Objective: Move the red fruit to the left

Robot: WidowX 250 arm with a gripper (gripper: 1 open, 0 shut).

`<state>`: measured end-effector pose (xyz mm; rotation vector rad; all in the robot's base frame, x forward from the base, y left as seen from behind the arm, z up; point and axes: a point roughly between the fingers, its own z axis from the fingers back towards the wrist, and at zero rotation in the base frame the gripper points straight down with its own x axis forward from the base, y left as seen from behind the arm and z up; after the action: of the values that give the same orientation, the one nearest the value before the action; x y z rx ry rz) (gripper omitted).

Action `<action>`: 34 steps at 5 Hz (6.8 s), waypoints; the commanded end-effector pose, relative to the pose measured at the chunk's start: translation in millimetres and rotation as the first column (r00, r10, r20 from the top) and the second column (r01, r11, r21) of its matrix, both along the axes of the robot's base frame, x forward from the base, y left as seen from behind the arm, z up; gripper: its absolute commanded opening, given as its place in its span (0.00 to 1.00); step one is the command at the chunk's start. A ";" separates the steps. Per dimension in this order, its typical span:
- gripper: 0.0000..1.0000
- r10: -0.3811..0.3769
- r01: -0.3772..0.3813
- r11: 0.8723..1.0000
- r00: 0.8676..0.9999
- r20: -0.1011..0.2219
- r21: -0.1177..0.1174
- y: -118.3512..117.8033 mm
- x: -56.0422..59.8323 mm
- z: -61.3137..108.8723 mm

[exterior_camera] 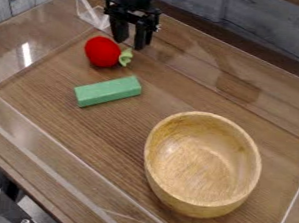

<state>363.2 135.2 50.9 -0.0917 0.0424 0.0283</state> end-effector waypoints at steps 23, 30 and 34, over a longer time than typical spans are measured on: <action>1.00 -0.198 0.198 0.980 0.979 0.047 0.007 -61.9 -58.2 63.5; 1.00 -0.489 0.486 0.872 0.870 0.067 0.050 1.2 -65.3 50.9; 0.00 -0.572 0.570 0.820 0.814 0.103 0.055 -2.2 -71.7 48.2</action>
<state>282.7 125.2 72.8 -0.1211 0.0218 -0.5882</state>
